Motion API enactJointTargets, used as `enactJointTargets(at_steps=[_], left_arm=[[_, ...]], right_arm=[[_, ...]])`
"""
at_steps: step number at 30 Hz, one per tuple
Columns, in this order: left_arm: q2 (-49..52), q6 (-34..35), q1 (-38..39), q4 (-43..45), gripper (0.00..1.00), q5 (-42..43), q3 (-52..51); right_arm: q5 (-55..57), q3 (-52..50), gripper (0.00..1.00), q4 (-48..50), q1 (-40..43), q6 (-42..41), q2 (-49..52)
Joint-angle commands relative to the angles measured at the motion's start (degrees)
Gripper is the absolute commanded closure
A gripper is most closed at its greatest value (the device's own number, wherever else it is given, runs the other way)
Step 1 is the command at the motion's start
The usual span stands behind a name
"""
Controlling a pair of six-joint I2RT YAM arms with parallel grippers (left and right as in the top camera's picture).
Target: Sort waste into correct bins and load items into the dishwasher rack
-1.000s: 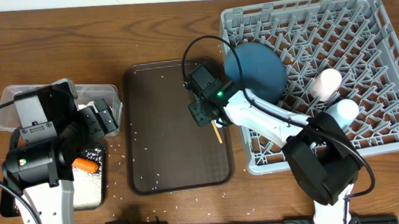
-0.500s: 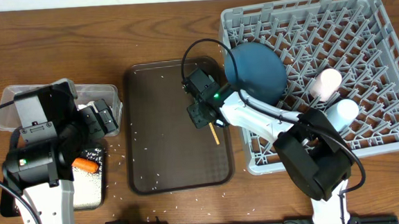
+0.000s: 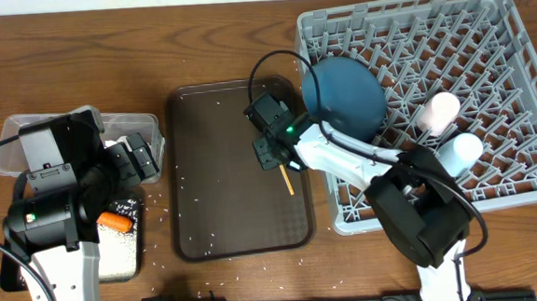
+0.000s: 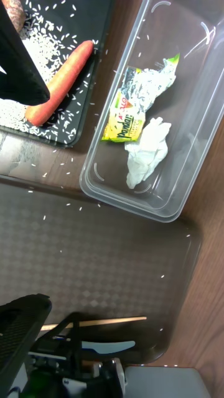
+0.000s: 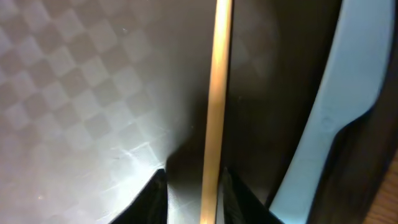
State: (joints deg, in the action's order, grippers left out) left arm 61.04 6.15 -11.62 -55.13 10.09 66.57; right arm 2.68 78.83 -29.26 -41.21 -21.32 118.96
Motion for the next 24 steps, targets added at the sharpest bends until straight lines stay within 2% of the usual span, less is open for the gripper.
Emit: enactJointTargets(at_steps=[1,3,11,19,24], left_arm=[[0.0,0.1,-0.2,-0.1,0.02,-0.7,0.7],[0.0,0.1,-0.2,-0.1,0.02,-0.7,0.7],[0.0,0.1,-0.2,-0.1,0.02,-0.7,0.7],[0.0,0.1,-0.2,-0.1,0.02,-0.7,0.7],[0.0,0.1,-0.2,-0.1,0.02,-0.7,0.7]], right_arm=[[0.1,0.5,0.93,-0.3,-0.1,-2.2,2.8],[0.1,0.6,0.99,-0.3,-0.1,-2.2,2.6],[0.3,1.7,0.99,-1.4,-0.1,0.4,-5.0],[0.8,1.7,0.99,-5.3,0.6,2.3,-20.3],[4.1,1.7,0.99,-12.8,4.7,2.1,-29.7]])
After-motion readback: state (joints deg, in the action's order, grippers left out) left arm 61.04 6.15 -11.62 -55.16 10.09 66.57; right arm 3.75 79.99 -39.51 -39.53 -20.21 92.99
